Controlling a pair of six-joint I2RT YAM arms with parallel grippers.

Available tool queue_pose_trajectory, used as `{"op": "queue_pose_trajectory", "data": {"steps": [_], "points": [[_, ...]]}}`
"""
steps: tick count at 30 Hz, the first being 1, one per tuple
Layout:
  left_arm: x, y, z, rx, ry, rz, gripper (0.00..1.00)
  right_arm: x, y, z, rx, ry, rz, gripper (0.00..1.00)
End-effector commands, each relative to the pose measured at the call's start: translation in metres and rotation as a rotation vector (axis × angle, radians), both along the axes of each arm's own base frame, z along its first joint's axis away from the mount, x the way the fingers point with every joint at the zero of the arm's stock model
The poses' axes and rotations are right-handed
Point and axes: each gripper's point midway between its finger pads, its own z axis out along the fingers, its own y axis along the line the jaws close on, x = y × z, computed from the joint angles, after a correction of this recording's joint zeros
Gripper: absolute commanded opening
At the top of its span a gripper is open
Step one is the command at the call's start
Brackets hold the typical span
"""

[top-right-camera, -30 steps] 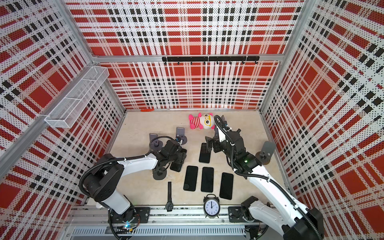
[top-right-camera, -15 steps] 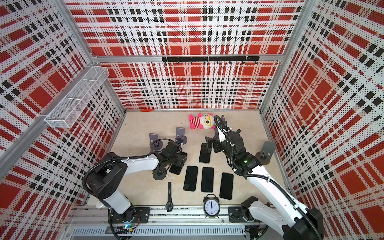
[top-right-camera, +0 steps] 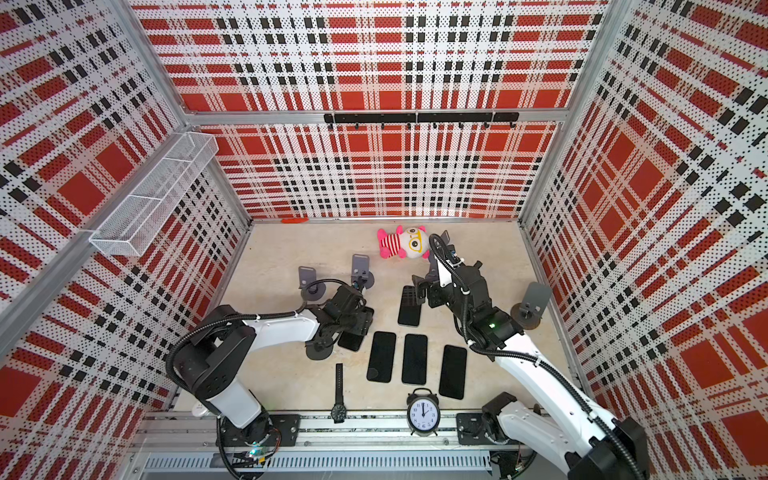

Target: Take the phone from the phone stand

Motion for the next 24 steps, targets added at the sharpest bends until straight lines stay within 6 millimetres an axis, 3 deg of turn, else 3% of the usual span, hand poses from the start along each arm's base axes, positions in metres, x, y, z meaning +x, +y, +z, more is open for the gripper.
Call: {"op": "queue_pose_trajectory", "data": {"steps": [1, 9, 18, 22, 24], "points": [[0.0, 0.0, -0.002, 0.033, 0.009, 0.008, 0.74, -0.002, -0.002, 0.005, -0.008, -0.032, 0.001, 1.0], [0.009, -0.004, 0.009, 0.018, -0.025, 0.025, 0.79, -0.004, -0.007, 0.006, -0.028, -0.045, -0.008, 1.0], [0.01, -0.001, -0.002, 0.037, -0.013, 0.037, 0.85, -0.012, -0.024, 0.02, -0.084, -0.096, -0.056, 1.0], [0.013, -0.003, 0.012, 0.014, -0.04, 0.04, 0.86, -0.011, -0.025, 0.021, -0.079, -0.099, -0.066, 1.0], [0.019, -0.005, 0.032, -0.002, -0.079, 0.041, 0.86, -0.01, -0.026, 0.022, -0.067, -0.105, -0.074, 1.0]]}}
